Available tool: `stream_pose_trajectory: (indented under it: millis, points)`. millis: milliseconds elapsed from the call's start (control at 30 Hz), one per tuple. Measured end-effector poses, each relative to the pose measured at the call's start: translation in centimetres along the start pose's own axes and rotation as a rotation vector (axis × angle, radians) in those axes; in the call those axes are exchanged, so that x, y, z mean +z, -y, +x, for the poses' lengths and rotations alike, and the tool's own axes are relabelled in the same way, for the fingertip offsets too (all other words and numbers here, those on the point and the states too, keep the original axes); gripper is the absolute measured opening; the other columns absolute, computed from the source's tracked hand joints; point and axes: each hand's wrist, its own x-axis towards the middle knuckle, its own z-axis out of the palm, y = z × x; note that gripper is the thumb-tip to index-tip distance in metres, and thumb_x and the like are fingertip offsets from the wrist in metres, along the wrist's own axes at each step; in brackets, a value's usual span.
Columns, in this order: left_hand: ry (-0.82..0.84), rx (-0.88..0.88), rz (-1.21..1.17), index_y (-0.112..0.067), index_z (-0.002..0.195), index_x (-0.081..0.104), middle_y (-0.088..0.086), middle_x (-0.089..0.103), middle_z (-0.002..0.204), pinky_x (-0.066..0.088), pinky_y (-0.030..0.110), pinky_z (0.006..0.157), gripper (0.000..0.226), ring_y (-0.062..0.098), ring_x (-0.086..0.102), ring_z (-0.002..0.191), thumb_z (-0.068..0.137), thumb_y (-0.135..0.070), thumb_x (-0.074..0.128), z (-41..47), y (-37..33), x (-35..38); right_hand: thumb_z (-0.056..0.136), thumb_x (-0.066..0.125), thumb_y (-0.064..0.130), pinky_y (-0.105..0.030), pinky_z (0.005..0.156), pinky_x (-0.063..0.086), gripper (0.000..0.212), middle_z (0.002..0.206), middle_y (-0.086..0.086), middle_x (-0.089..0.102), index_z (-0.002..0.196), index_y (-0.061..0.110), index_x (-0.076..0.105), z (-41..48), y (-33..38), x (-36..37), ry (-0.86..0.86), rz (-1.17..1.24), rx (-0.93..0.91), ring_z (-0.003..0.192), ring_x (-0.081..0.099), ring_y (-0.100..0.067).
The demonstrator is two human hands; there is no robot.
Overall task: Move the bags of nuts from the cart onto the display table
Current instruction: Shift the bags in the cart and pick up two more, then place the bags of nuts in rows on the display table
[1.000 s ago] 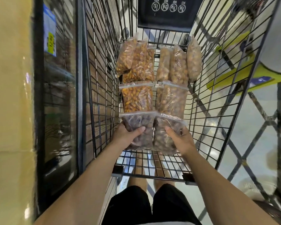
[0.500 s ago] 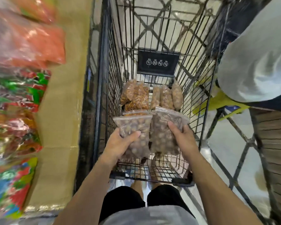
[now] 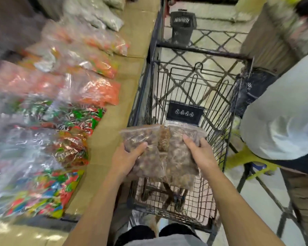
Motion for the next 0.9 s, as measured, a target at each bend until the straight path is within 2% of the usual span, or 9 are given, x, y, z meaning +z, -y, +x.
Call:
stream_pose_trajectory:
  millis: [100,200,300,367,500,567,633,767,900]
  points:
    - [-0.051,0.009,-0.026,-0.024,0.115,0.073,-0.005,0.081,0.099,0.057,0.029,0.078,0.065,0.013,0.077,0.091,0.069,-0.07,0.082,-1.7,-0.8,-1.2,0.052,0.063,0.104,-0.057,0.096,0.059,0.101,0.113,0.004,0.077,0.125,0.034,0.062,0.4,0.3,-0.5,0.042,-0.052,-0.061,0.103,0.076,-0.027]
    - [-0.106,0.028,-0.059,-0.025,0.115,0.073,-0.001,0.082,0.094,0.058,0.034,0.086,0.06,0.015,0.077,0.089,0.075,-0.07,0.079,-3.9,-1.3,-1.9,0.05,0.058,0.108,-0.059,0.099,0.057,0.117,0.13,0.0,0.072,0.139,0.033,0.054,0.6,1.0,-1.0,0.115,-0.097,-0.127,0.113,0.073,-0.03]
    - [-0.188,0.034,-0.115,-0.027,0.113,0.07,-0.003,0.082,0.095,0.055,0.027,0.076,0.04,0.011,0.076,0.087,0.086,-0.053,0.08,-7.1,-2.0,-2.4,0.069,0.058,0.097,-0.056,0.112,0.048,0.111,0.153,-0.001,0.058,0.155,0.028,0.046,-3.4,4.8,-1.5,0.174,-0.181,-0.236,0.134,0.061,-0.029]
    - [-0.228,0.037,-0.167,-0.028,0.11,0.07,-0.006,0.082,0.094,0.06,0.034,0.085,0.036,0.013,0.078,0.088,0.085,-0.049,0.083,-9.2,-2.1,-2.4,0.085,0.056,0.082,-0.053,0.117,0.039,0.098,0.163,0.001,0.045,0.163,0.025,0.036,-4.5,5.8,-1.8,0.213,-0.238,-0.289,0.147,0.047,-0.03]
    - [-0.321,0.003,-0.235,-0.026,0.113,0.073,-0.004,0.083,0.095,0.059,0.045,0.096,0.045,0.018,0.08,0.093,0.081,-0.055,0.084,-13.1,-2.1,-2.4,0.081,0.059,0.084,-0.055,0.118,0.04,0.104,0.166,0.0,0.041,0.163,0.025,0.035,-6.0,6.8,-2.0,0.285,-0.209,-0.377,0.148,0.045,-0.028]
    - [-0.393,0.001,-0.231,-0.026,0.11,0.07,-0.004,0.081,0.097,0.059,0.043,0.09,0.049,0.021,0.077,0.095,0.078,-0.062,0.083,-14.9,-2.1,-2.5,0.082,0.06,0.083,-0.051,0.114,0.044,0.1,0.163,0.0,0.045,0.16,0.022,0.041,-6.8,7.3,-1.9,0.319,-0.236,-0.405,0.141,0.051,-0.026]
    - [-0.481,-0.009,-0.198,-0.018,0.11,0.065,-0.002,0.072,0.106,0.052,0.035,0.081,0.06,0.022,0.068,0.101,0.078,-0.067,0.078,-16.7,-1.9,-2.7,0.09,0.063,0.073,-0.041,0.098,0.048,0.078,0.145,0.003,0.057,0.147,0.021,0.053,-7.8,7.8,-1.8,0.363,-0.241,-0.425,0.118,0.058,-0.019]
    - [-0.614,-0.025,-0.197,-0.003,0.143,0.054,0.018,0.058,0.145,0.047,0.049,0.104,0.102,0.037,0.057,0.131,0.074,-0.076,0.075,-20.2,-0.5,-3.6,0.087,0.066,0.072,-0.038,0.082,0.055,0.056,0.113,0.005,0.071,0.117,0.024,0.063,-9.8,8.0,-0.8,0.47,-0.272,-0.463,0.092,0.069,-0.014]
    - [-0.712,-0.047,-0.253,-0.011,0.106,0.061,0.012,0.069,0.111,0.051,0.041,0.079,0.083,0.027,0.065,0.096,0.064,-0.08,0.077,-24.5,0.5,-4.9,0.063,0.069,0.094,-0.052,0.094,0.06,0.084,0.117,0.007,0.076,0.122,0.036,0.066,-11.4,7.3,1.4,0.554,-0.245,-0.47,0.102,0.075,-0.022]
